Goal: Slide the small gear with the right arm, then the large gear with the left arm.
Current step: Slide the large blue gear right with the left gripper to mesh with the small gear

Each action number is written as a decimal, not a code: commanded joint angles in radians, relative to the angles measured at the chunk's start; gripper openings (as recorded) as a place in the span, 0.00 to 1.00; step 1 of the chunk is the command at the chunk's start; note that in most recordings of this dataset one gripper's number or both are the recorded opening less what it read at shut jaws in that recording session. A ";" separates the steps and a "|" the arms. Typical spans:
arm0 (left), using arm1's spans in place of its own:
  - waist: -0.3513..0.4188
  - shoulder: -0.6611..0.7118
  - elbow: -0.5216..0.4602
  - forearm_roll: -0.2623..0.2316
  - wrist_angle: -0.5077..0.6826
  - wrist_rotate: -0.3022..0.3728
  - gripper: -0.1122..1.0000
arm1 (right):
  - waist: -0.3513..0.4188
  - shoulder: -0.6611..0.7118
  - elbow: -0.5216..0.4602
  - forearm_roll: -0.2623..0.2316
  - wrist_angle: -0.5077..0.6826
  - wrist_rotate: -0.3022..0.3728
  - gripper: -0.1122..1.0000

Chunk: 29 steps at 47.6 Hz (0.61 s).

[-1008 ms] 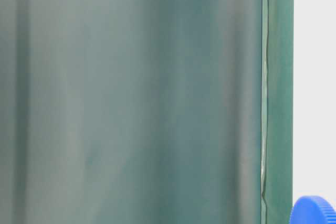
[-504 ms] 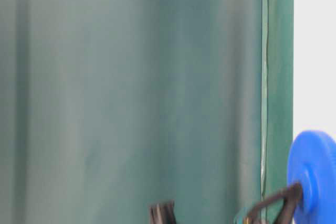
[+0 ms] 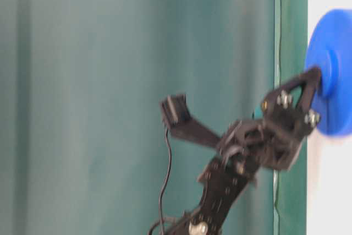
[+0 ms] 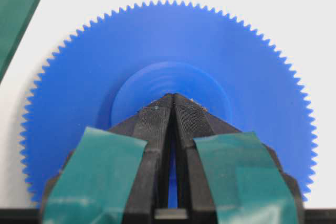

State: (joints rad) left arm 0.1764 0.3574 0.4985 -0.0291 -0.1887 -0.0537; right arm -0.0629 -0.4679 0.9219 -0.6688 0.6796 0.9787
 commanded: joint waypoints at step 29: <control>-0.057 0.285 -0.348 0.003 0.202 -0.006 0.10 | 0.002 -0.005 -0.015 -0.014 -0.005 -0.002 0.55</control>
State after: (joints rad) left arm 0.1335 0.5829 0.1043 -0.0261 -0.0537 -0.0537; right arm -0.0629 -0.4679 0.9219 -0.6765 0.6796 0.9787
